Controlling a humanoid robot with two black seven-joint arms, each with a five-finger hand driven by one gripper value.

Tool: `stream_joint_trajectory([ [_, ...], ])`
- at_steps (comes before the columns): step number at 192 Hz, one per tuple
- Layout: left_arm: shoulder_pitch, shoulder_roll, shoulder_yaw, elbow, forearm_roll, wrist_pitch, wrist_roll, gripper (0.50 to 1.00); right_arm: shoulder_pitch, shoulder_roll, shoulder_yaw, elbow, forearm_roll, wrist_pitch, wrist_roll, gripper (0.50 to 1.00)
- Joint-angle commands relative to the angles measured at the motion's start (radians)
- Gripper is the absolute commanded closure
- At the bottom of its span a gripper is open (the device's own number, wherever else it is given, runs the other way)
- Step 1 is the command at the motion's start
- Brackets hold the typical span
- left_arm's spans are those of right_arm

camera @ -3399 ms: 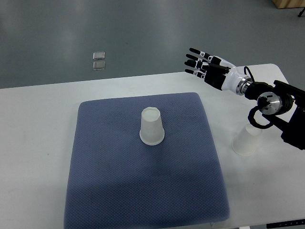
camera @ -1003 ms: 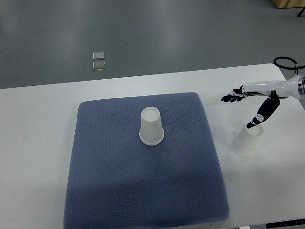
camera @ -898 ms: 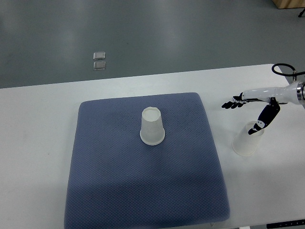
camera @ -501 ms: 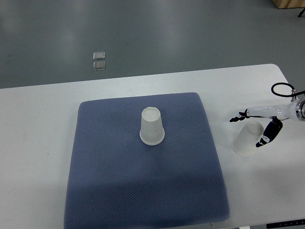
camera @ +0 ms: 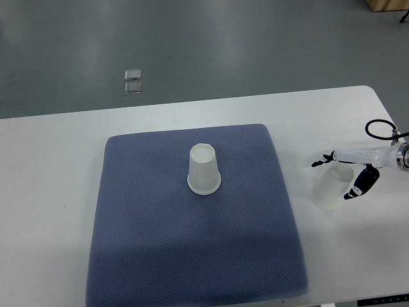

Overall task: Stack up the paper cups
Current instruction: 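Close the right hand fingers around the white cup, then lift the cup with the right hand toward the cup on the pad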

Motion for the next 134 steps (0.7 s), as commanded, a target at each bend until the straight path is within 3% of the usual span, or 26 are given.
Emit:
stream_joint_trajectory([
  [1, 0.000, 0.000, 0.001, 0.000, 0.001, 0.001, 0.000, 0.500, 0.001, 0.000, -0.005, -0.005, 0.002, -0.012, 0.001, 0.734],
  [46, 0.000, 0.000, 0.000, 0.001, 0.000, 0.001, 0.000, 0.500, 0.004, -0.001, -0.019, -0.005, 0.000, -0.014, 0.002, 0.844],
  [103, 0.000, 0.000, 0.000, 0.000, 0.000, -0.001, 0.000, 0.500, 0.018, -0.004, -0.005, -0.005, 0.008, -0.012, 0.011, 0.881],
  [134, 0.000, 0.000, 0.001, 0.000, 0.000, 0.001, 0.000, 0.500, 0.071, -0.047, 0.001, -0.005, 0.021, -0.001, 0.048, 0.881],
])
